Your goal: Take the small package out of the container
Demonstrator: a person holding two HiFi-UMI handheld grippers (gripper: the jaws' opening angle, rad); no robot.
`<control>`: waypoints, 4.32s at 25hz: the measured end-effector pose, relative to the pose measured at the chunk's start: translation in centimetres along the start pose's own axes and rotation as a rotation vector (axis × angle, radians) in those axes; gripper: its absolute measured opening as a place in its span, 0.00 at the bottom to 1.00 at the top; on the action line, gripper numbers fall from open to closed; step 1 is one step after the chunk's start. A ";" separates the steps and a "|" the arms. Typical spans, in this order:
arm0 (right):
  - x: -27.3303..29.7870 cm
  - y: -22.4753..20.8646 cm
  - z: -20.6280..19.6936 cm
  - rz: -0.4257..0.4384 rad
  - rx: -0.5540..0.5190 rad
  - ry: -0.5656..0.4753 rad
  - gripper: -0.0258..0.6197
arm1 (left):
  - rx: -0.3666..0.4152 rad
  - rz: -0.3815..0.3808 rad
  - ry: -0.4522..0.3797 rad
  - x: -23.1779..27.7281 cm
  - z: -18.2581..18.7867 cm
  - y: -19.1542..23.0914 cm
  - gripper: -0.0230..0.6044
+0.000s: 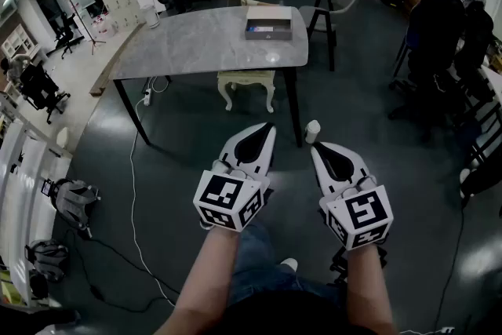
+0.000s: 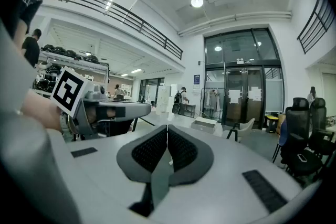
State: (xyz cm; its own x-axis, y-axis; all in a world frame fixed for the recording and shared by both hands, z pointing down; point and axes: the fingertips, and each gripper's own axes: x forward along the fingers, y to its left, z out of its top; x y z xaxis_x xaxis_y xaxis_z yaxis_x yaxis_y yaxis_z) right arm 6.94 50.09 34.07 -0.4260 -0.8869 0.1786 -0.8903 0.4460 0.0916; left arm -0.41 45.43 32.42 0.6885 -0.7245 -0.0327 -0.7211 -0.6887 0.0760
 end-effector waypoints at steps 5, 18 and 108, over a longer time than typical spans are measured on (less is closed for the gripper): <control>1.2 0.1 0.1 0.003 0.002 -0.009 0.09 | -0.003 0.006 -0.009 0.3 0.1 1.0 0.06; 5.0 1.3 -1.2 0.071 0.029 0.033 0.09 | -0.046 0.030 0.009 1.1 -1.4 4.2 0.06; 64.9 -35.6 -2.5 0.167 0.336 0.298 0.22 | -0.146 0.177 0.210 52.2 -6.2 49.4 0.06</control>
State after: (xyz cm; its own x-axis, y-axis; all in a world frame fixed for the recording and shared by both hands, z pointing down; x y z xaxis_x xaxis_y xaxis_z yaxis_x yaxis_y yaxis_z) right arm 11.38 -23.09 44.88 -0.5469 -0.7110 0.4419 -0.8371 0.4729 -0.2751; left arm 0.39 -26.21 40.63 0.5651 -0.8005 0.1995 -0.8230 -0.5300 0.2046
